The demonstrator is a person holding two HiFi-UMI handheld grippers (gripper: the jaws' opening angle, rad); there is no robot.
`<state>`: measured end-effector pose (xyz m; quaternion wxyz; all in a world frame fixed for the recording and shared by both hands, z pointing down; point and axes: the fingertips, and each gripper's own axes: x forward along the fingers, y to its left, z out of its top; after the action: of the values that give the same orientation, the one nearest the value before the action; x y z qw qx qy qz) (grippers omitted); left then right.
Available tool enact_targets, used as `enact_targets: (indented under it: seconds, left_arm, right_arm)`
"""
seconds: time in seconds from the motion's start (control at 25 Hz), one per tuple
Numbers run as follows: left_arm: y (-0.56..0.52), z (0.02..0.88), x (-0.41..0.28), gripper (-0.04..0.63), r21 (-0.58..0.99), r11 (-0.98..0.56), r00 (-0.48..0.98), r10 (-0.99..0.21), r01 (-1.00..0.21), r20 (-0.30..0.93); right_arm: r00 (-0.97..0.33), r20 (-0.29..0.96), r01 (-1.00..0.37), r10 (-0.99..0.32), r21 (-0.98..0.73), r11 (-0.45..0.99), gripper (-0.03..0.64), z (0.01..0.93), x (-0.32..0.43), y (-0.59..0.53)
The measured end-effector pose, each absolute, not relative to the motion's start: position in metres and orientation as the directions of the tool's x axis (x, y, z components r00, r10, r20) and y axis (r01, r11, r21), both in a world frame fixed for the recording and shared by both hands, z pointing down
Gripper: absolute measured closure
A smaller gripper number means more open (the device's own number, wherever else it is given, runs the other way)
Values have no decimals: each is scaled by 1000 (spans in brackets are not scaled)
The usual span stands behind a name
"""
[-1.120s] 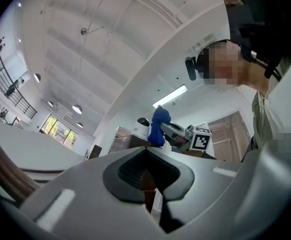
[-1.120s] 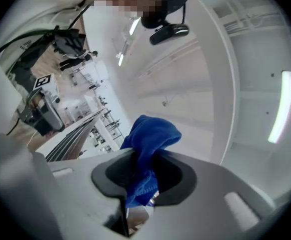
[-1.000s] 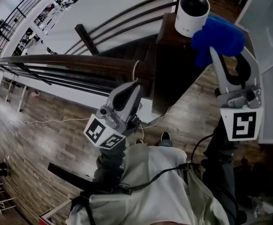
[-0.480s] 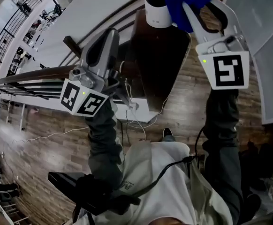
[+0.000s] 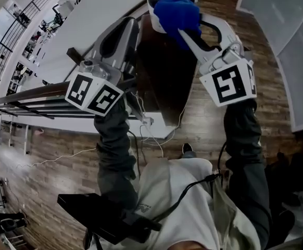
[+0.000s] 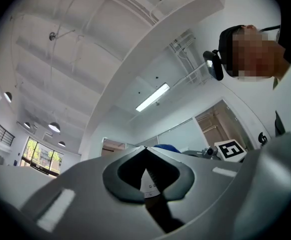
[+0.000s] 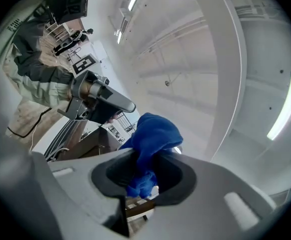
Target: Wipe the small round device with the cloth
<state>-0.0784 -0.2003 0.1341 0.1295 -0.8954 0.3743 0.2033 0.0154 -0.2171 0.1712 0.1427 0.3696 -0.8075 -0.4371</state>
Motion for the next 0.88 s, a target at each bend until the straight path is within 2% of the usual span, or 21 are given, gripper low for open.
enact_targets:
  seconds: [0.16,0.24,0.44,0.68,0.88]
  left_arm:
    - [-207,139,-72,592,-73,-697,648,-615,-713,-449]
    - [-209,138,-70,592,-71,-699,649,-615,-711,-448]
    - [-213,134,-64,593,-70,-697,645,-616,-714,-452]
    - [-216,135,-65,593,-67,-696,640,-613,-715,-463]
    - [-217,136,-66,594,-64,-692,634,-616,-719,-468]
  right_arm:
    - [-625,-230,-601,-746,752,272,518,133,34,-228]
    - [-587,-253,-638,-769,729,247,518,117,40,-239]
    - [-603,-243,-633,-760,725,271,518,119,32,-245]
    - [-625,-107,-578,-773,729,367,518,163,37,-241]
    - [-583,-237,-581,-777,790,195,518,123,34,-233]
